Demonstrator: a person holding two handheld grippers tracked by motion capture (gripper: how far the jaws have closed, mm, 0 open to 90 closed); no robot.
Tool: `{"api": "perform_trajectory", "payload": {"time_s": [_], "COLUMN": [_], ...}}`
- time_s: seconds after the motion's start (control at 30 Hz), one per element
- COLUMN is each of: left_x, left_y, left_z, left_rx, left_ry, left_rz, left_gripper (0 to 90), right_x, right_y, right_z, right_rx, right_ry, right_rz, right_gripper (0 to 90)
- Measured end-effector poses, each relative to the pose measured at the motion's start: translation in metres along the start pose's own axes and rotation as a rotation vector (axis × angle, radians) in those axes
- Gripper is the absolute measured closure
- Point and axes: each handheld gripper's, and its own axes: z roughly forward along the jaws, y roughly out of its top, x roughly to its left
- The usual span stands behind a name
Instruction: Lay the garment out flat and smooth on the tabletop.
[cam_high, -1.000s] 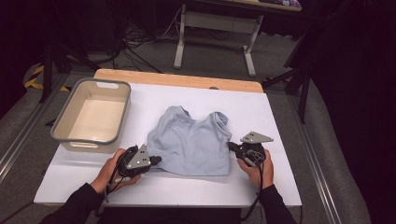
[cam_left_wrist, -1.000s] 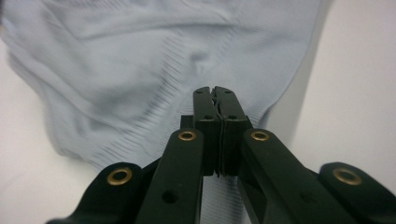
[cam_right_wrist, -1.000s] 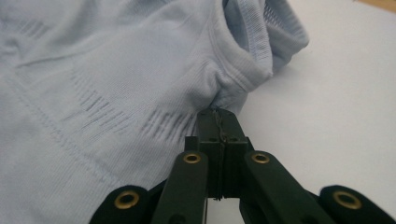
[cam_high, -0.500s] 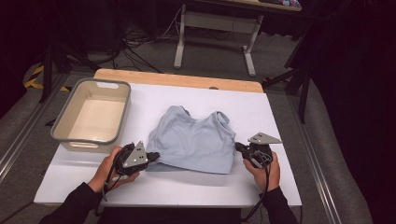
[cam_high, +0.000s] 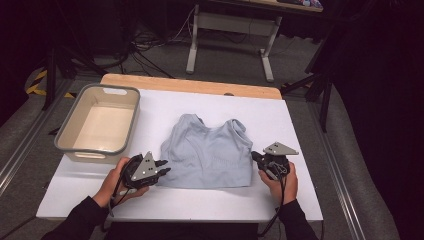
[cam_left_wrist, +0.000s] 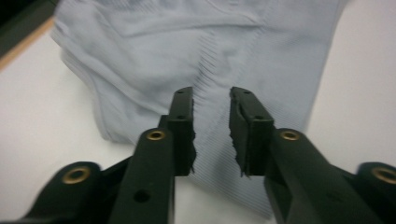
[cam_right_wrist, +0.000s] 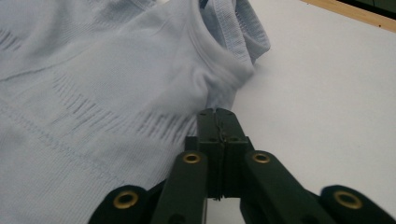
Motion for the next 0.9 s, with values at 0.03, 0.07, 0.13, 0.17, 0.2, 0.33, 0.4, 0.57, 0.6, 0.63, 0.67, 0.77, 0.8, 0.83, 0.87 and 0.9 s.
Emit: {"api": "perform_trajectory", "payload": {"time_s": [0.03, 0.07, 0.13, 0.17, 0.2, 0.33, 0.4, 0.57, 0.6, 0.63, 0.67, 0.77, 0.8, 0.83, 0.87, 0.9], "left_x": [-0.001, -0.001, -0.004, -0.006, -0.007, -0.007, -0.005, 0.002, 0.003, 0.004, 0.005, 0.007, 0.007, 0.007, 0.007, 0.006], "left_y": [-0.002, -0.005, -0.009, -0.012, -0.014, -0.021, -0.022, -0.022, -0.022, -0.021, -0.021, -0.017, -0.015, -0.014, -0.013, -0.012], "left_z": [0.000, -0.001, 0.000, 0.001, 0.002, 0.004, 0.008, 0.014, 0.015, 0.016, 0.016, 0.020, 0.021, 0.022, 0.023, 0.024], "left_rx": [-0.003, 0.000, 0.021, 0.032, 0.043, 0.070, 0.084, 0.107, 0.108, 0.107, 0.108, 0.112, 0.122, 0.130, 0.134, 0.139], "left_ry": [-0.010, -0.027, -0.034, -0.025, -0.022, -0.021, -0.026, -0.057, -0.065, -0.069, -0.077, -0.078, -0.045, -0.029, -0.023, -0.012], "left_rz": [-0.011, -0.020, -0.026, -0.026, -0.030, -0.065, -0.094, -0.130, -0.132, -0.134, -0.130, -0.122, -0.101, -0.078, -0.064, -0.058], "left_gripper": [60.3, 56.0, 51.4, 47.6, 40.6, 30.8, 29.7, 33.0, 34.8, 37.5, 39.6, 58.8, 68.0, 75.9, 78.4, 80.1], "right_x": [0.000, 0.000, 0.001, 0.002, 0.003, 0.011, 0.013, 0.017, 0.017, 0.018, 0.018, 0.017, 0.016, 0.016, 0.016, 0.017], "right_y": [-0.002, -0.004, -0.007, -0.010, -0.013, -0.025, -0.032, -0.043, -0.044, -0.044, -0.044, -0.044, -0.044, -0.044, -0.044, -0.043], "right_z": [0.000, -0.001, -0.004, -0.007, -0.009, -0.019, -0.022, -0.011, -0.008, -0.005, -0.002, 0.000, -0.001, -0.001, -0.001, -0.002], "right_rx": [-0.004, -0.014, -0.016, -0.038, -0.040, -0.045, -0.036, 0.026, 0.042, 0.058, 0.071, 0.068, 0.062, 0.059, 0.058, 0.061], "right_ry": [0.009, 0.011, 0.007, 0.024, 0.035, 0.107, 0.132, 0.170, 0.170, 0.167, 0.173, 0.186, 0.204, 0.214, 0.216, 0.219], "right_rz": [-0.003, -0.009, -0.018, -0.018, -0.010, -0.015, -0.009, 0.020, 0.018, 0.023, 0.027, 0.049, 0.052, 0.056, 0.053, 0.049], "right_gripper": [79.7, 78.1, 75.3, 73.8, 70.7, 60.4, 54.9, 43.0, 41.5, 41.5, 43.1, 57.8, 67.6, 73.5, 77.2, 82.6]}}
